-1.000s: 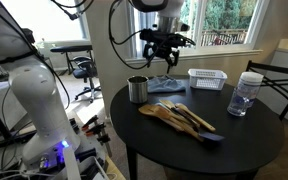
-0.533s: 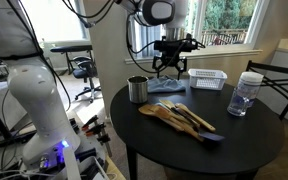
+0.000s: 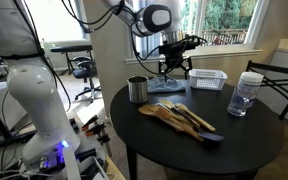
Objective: Put one wooden spoon in the utensil holder
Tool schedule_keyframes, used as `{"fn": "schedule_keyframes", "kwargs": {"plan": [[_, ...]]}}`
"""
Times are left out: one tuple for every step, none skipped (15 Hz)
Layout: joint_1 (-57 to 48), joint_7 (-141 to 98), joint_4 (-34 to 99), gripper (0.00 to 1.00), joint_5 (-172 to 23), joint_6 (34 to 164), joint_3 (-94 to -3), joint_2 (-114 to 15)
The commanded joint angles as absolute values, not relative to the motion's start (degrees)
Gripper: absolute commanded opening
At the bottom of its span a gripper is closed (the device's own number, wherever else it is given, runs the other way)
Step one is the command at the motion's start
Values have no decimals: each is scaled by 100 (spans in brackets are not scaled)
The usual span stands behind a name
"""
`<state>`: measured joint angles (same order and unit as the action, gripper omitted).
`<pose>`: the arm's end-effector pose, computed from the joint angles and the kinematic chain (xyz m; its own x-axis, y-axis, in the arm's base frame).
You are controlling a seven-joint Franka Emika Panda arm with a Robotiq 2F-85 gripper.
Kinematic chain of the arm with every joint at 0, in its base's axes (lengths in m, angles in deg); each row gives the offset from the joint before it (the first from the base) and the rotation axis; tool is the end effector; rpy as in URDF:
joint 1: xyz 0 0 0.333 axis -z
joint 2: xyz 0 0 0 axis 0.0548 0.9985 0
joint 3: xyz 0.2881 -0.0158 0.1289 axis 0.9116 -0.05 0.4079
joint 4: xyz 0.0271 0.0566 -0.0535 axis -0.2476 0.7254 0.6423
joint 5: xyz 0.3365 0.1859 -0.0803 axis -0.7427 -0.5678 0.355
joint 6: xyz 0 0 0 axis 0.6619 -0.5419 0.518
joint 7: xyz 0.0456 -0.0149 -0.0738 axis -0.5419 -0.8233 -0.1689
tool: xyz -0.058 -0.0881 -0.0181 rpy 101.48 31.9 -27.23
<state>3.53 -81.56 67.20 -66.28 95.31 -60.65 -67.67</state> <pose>0.4903 -0.2094 0.3999 0.7708 0.6338 -0.0654 0.6350 -0.7558 0.1599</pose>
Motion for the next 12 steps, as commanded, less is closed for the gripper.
{"fn": "schedule_keyframes", "kwargs": {"plan": [[515, -8159, 6713, 100, -6634, 9519, -5905, -6767], [517, -8159, 6713, 100, -6634, 9520, -5905, -6768], [517, -8159, 6713, 100, -6634, 9520, -5905, -6767], [517, -8159, 6713, 100, -6634, 9520, -5905, -6767], [517, -8159, 6713, 100, -6634, 9520, -5905, -6767], [529, -8103, 6651, 100, -6590, 9570, -5914, -6706], [502, -8105, 6593, 100, -6556, 9549, -5879, -6625], [472, -8094, 6557, 100, -6525, 9534, -5830, -6562], [424, -8133, 6542, 100, -6507, 9521, -5757, -6484], [394, -8143, 6530, 100, -6489, 9521, -5684, -6405], [345, -8245, 6521, 100, -6532, 9495, -5581, -6298], [306, -8281, 6526, 100, -6498, 9499, -5477, -6193]]}}
